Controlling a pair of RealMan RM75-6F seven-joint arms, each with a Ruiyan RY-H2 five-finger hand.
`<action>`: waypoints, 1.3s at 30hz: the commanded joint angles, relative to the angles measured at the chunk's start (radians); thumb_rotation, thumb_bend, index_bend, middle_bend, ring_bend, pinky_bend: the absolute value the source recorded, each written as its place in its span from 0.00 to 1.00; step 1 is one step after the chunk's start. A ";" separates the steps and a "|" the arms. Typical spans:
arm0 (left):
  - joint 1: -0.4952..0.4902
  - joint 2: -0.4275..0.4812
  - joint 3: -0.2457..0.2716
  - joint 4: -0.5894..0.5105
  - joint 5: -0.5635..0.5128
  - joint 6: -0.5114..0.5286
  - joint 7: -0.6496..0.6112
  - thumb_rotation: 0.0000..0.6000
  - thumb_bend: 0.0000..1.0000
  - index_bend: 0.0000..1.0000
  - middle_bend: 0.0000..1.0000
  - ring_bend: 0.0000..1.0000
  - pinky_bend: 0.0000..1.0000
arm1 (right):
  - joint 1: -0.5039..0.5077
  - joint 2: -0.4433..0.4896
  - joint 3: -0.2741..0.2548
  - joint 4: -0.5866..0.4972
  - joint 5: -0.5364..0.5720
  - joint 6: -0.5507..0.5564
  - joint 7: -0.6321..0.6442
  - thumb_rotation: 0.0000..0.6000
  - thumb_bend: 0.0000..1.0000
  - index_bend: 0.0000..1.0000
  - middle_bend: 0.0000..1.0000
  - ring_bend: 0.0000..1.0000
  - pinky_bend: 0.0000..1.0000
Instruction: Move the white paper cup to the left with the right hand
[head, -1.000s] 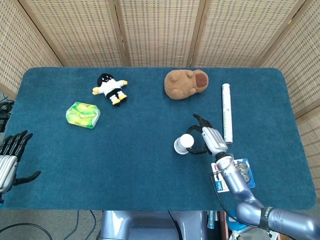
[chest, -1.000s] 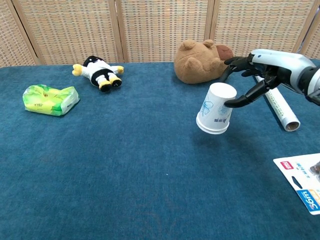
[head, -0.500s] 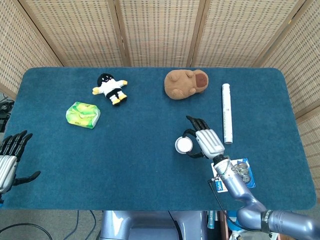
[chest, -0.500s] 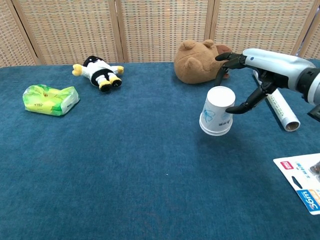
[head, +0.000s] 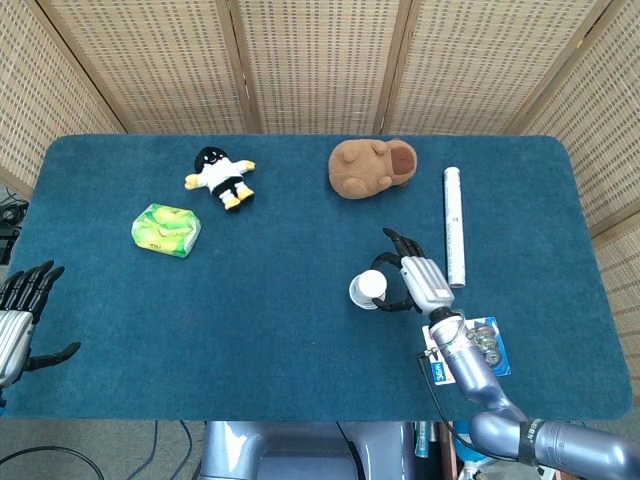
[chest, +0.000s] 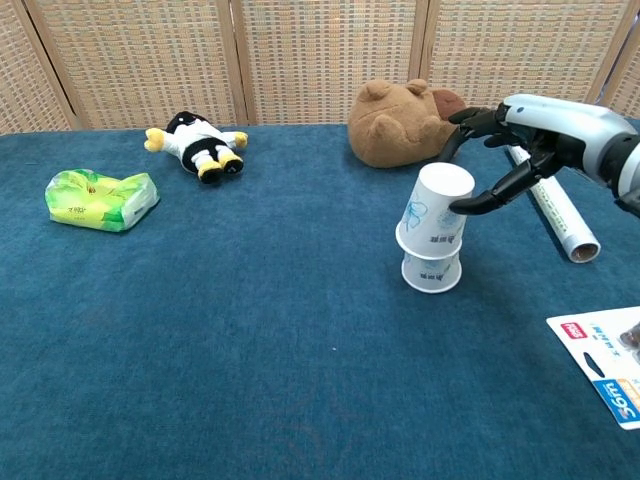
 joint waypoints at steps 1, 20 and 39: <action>-0.001 -0.001 0.001 -0.001 0.001 -0.003 0.005 1.00 0.17 0.00 0.00 0.00 0.00 | -0.007 0.029 0.022 -0.042 -0.007 0.000 0.032 1.00 0.46 0.48 0.03 0.00 0.00; -0.001 0.002 0.004 -0.001 0.006 -0.002 -0.006 1.00 0.17 0.00 0.00 0.00 0.00 | 0.151 -0.018 0.076 -0.065 0.153 -0.037 -0.146 1.00 0.46 0.48 0.03 0.00 0.00; -0.017 0.012 0.008 0.004 0.000 -0.038 -0.033 1.00 0.17 0.00 0.00 0.00 0.00 | 0.235 -0.142 -0.026 0.127 0.168 -0.079 -0.253 1.00 0.09 0.03 0.00 0.00 0.00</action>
